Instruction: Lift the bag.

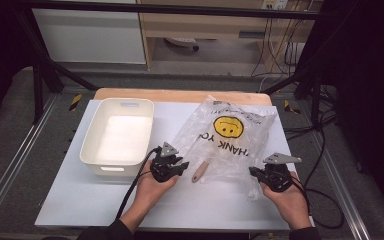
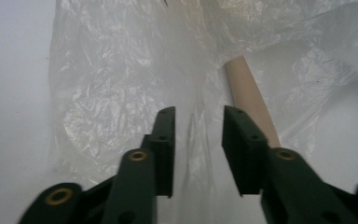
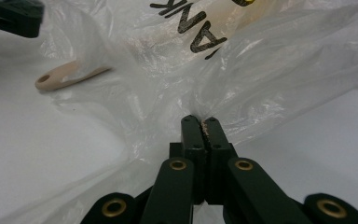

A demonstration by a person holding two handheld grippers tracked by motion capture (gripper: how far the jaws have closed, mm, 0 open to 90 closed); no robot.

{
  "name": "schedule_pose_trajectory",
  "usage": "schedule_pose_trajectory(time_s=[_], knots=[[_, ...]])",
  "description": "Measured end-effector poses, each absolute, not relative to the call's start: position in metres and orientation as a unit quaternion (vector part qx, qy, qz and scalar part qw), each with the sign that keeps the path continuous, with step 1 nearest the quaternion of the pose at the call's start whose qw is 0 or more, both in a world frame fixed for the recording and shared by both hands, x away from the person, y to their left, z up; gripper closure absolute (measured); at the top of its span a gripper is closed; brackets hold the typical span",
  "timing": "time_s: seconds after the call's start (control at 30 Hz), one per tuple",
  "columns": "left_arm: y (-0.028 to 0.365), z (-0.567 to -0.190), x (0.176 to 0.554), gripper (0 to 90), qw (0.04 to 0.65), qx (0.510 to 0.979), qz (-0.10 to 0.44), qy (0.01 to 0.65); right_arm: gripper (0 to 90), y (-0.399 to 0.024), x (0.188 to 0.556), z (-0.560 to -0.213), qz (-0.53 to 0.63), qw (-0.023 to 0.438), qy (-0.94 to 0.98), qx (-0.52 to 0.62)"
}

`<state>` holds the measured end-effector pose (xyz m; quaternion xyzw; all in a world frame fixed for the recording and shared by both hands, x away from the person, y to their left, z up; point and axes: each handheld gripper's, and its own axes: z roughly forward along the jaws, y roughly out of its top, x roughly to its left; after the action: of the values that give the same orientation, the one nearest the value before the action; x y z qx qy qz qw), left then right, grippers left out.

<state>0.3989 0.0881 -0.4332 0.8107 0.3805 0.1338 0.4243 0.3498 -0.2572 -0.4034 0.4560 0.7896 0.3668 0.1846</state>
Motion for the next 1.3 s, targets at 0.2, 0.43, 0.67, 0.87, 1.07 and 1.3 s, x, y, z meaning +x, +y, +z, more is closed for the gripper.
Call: schedule_pose_trajectory(time_s=[0.2, 0.43, 0.67, 0.87, 1.07, 1.3], knots=[[0.092, -0.438, 0.386, 36.2, 0.406, 0.819, 0.161, 0.372, 90.0, -0.266, 0.351, -0.407, 0.362, 0.182, 0.787, 0.465], [0.090, -0.443, 0.378, 24.0, 0.388, 0.839, 0.159, 0.347, 90.0, -0.281, 0.351, -0.410, 0.356, 0.182, 0.781, 0.481], [0.093, -0.454, 0.379, 25.2, 0.366, 0.845, 0.179, 0.347, 90.0, -0.294, 0.353, -0.411, 0.353, 0.183, 0.774, 0.492], [0.099, -0.452, 0.376, 23.2, 0.366, 0.846, 0.176, 0.346, 90.0, -0.302, 0.356, -0.412, 0.348, 0.184, 0.772, 0.498], [0.104, -0.459, 0.377, 19.3, 0.361, 0.851, 0.160, 0.347, 90.0, -0.308, 0.357, -0.411, 0.350, 0.183, 0.768, 0.505], [0.112, -0.456, 0.378, 51.8, 0.367, 0.841, 0.167, 0.362, 90.0, -0.307, 0.357, -0.410, 0.352, 0.183, 0.768, 0.503]])
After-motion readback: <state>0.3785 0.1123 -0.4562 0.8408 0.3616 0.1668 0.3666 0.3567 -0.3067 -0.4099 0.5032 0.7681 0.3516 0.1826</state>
